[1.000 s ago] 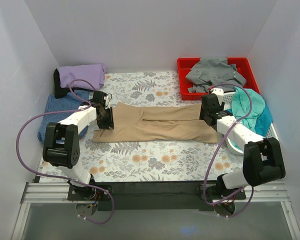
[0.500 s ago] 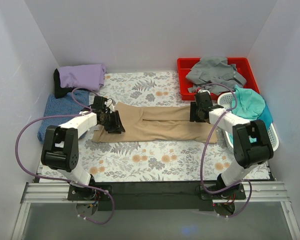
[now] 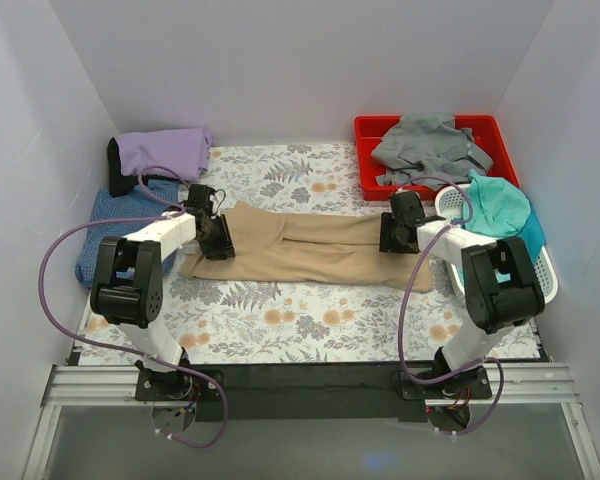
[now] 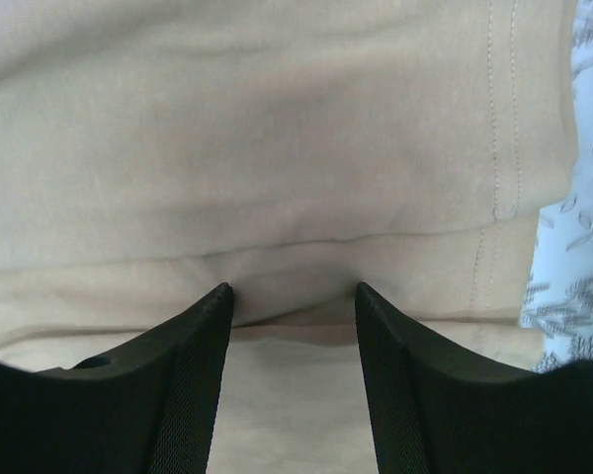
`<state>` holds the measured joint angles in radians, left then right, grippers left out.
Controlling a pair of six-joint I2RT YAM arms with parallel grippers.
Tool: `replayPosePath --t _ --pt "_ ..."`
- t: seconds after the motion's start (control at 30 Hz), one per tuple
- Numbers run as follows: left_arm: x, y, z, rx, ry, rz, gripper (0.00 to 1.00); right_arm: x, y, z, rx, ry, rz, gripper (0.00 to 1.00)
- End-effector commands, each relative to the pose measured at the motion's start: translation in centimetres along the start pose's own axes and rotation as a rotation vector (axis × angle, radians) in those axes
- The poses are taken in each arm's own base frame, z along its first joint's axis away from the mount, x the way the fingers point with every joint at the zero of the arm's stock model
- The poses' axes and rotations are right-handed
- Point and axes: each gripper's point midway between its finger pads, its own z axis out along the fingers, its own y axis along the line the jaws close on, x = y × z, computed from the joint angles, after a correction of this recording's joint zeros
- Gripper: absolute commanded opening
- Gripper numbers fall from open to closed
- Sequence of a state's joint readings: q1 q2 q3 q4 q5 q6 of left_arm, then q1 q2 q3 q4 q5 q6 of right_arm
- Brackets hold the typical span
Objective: Fold and stack the t-shirts
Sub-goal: Fold the tshirt
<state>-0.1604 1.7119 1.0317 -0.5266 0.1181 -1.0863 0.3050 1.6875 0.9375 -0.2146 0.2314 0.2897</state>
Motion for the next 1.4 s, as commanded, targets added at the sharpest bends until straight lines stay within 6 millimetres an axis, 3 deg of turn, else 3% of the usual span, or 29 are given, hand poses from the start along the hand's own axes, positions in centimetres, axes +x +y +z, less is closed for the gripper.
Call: replayPosePath --t 0.0,0.1,0.13,0.27,0.3,0.33,0.4,0.43,0.5,0.53,0.63,0.77,0.83,0.93,0.97,1.0,1.07,1.1,1.13,1.27,1.37 --pt "-3.1 3.5 -0.7 -0.141 -0.079 0.0 0.29 8.1 -0.9 -1.4 -0.014 0.216 0.016 0.58" --pt "-5.0 4.0 -0.9 -0.163 -0.104 0.01 0.29 9.7 -0.4 -2.9 -0.061 0.242 0.031 0.59" --pt "-5.4 3.9 -0.9 -0.166 -0.109 0.017 0.29 11.2 -0.2 -3.3 -0.085 0.276 0.03 0.61" --pt "-7.9 2.7 -0.3 -0.136 -0.121 0.051 0.29 14.6 2.8 -5.7 -0.199 0.345 -0.029 0.61" --pt "-8.0 2.6 0.6 -0.13 -0.102 0.054 0.28 15.3 3.3 -6.3 -0.214 0.364 -0.048 0.62" --pt "-10.0 1.5 0.3 -0.106 -0.138 0.062 0.28 16.1 3.7 -6.6 -0.218 0.386 -0.064 0.62" --pt "-10.7 0.5 1.5 -0.071 -0.12 0.069 0.27 18.1 4.8 -7.4 -0.23 0.428 -0.134 0.62" --pt "-12.5 -0.7 1.2 -0.043 -0.147 0.082 0.27 18.8 5.3 -7.7 -0.244 0.447 -0.147 0.62" --pt "-13.4 -1.8 1.5 -0.027 -0.153 0.11 0.27 20.3 5.8 -8.4 -0.241 0.479 -0.196 0.62" --pt "-14.3 -2.3 2.0 -0.03 -0.158 0.13 0.27 20.5 5.8 -8.4 -0.216 0.473 -0.199 0.62" --pt "-14.5 -2.7 3.1 -0.048 -0.127 0.156 0.27 21.1 5.5 -8.7 -0.175 0.459 -0.202 0.63" --pt "-13.7 -3.1 2.9 -0.045 -0.107 0.147 0.27 19.5 4.3 -9.0 -0.096 0.369 -0.175 0.64" --pt "-13.2 -3.7 2.9 -0.01 -0.121 0.16 0.27 18.4 5.3 -9.4 -0.128 0.343 -0.165 0.65" --pt "-14.5 -5.0 3.5 0.042 -0.142 0.163 0.28 18.7 7.4 -10.4 -0.256 0.391 -0.213 0.64" --pt "-13.9 -4.9 5.1 0.042 -0.088 0.16 0.28 19.4 7.3 -10.5 -0.244 0.421 -0.245 0.63" --pt "-15.5 -6.5 4.7 0.067 -0.117 0.174 0.28 19.6 7.4 -10.6 -0.246 0.428 -0.27 0.63" --pt "-15.8 -7.1 5.7 0.046 -0.095 0.197 0.28 20.8 8.1 -11.0 -0.287 0.475 -0.318 0.63" --pt "-15.2 -7.4 7.4 0.039 -0.066 0.223 0.28 21.1 8.2 -11.1 -0.291 0.485 -0.33 0.62" --pt "-16.6 -8.8 7.2 0.065 -0.096 0.236 0.28 21.5 8.7 -11.4 -0.318 0.502 -0.347 0.62" --pt "-17.8 -11.6 9.1 0.126 -0.103 0.272 0.29 23.0 11.0 -12.5 -0.384 0.548 -0.427 0.62" --pt "-17.7 -14.4 10.0 0.171 -0.102 0.336 0.3 23.3 12.3 -12.7 -0.388 0.548 -0.462 0.62"
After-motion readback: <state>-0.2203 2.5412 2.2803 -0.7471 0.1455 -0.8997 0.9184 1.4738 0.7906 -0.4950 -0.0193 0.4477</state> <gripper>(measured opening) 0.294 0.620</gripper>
